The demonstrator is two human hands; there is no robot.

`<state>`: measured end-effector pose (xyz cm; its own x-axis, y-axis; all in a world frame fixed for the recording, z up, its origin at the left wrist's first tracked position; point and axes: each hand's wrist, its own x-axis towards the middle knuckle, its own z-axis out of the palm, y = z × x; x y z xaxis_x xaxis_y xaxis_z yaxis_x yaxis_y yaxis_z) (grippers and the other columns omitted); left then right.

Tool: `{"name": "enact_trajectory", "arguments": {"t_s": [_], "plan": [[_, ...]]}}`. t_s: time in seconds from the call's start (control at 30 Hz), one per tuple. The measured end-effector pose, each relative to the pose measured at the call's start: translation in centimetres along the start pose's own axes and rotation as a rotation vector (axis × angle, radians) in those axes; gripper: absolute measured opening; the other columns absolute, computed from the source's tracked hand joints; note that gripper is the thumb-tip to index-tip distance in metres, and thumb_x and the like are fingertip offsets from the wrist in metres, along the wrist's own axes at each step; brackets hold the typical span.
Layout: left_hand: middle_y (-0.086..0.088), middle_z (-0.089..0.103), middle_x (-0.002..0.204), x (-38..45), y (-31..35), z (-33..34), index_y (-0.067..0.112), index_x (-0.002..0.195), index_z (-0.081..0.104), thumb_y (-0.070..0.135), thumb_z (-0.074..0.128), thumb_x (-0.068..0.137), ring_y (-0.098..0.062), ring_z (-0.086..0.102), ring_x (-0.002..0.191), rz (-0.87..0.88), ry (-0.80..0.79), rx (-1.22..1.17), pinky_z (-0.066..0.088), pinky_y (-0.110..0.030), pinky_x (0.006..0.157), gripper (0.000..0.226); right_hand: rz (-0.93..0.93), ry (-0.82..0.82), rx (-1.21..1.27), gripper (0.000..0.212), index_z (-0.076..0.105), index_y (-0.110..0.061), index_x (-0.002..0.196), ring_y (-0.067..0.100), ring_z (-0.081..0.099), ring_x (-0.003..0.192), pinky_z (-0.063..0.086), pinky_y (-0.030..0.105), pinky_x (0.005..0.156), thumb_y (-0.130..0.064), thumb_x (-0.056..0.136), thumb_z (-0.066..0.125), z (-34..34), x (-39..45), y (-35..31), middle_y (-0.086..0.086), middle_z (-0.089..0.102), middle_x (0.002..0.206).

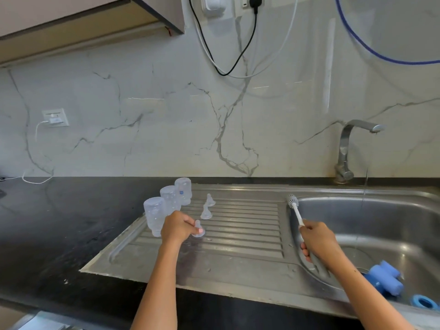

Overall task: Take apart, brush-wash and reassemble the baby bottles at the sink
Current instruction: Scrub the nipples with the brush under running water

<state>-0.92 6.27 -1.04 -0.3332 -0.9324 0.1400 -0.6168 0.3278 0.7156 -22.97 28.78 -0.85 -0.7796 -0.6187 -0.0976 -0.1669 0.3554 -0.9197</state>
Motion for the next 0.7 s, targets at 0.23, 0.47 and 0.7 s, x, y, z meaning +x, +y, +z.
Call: {"name": "enact_trajectory", "arguments": {"t_s": [0.23, 0.47, 0.7], "plan": [[-0.001, 0.069, 0.083, -0.14, 0.29, 0.25, 0.01, 0.087, 0.074, 0.022, 0.086, 0.067, -0.018, 0.064, 0.086, 0.003, -0.011, 0.018, 0.051, -0.033, 0.08, 0.026, 0.004, -0.018, 0.017, 0.023, 0.057, -0.011, 0.11, 0.014, 0.046, 0.038, 0.043, 0.023, 0.037, -0.009, 0.101, 0.036, -0.22, -0.26, -0.1, 0.009, 0.051, 0.057], [-0.001, 0.066, 0.08, -0.19, 0.17, 0.16, 0.007, 0.089, 0.074, 0.017, 0.084, 0.07, -0.02, 0.064, 0.085, 0.012, -0.022, 0.019, 0.049, -0.032, 0.081, 0.023, 0.02, -0.029, 0.021, 0.03, 0.056, -0.011, 0.124, 0.013, 0.044, 0.037, 0.042, 0.02, 0.036, -0.01, 0.101, 0.035, -0.33, -0.48, -0.11, 0.008, 0.05, 0.057], [-0.009, 0.072, 0.093, 0.14, -0.03, 0.24, 0.007, 0.097, 0.073, 0.009, 0.08, 0.074, -0.023, 0.065, 0.091, 0.016, -0.03, 0.008, 0.05, -0.032, 0.083, 0.024, 0.008, -0.037, 0.005, 0.028, 0.056, -0.011, 0.121, 0.015, 0.044, 0.039, 0.043, 0.022, 0.037, -0.009, 0.101, 0.035, -0.34, -0.5, -0.12, 0.008, 0.05, 0.057]]}}
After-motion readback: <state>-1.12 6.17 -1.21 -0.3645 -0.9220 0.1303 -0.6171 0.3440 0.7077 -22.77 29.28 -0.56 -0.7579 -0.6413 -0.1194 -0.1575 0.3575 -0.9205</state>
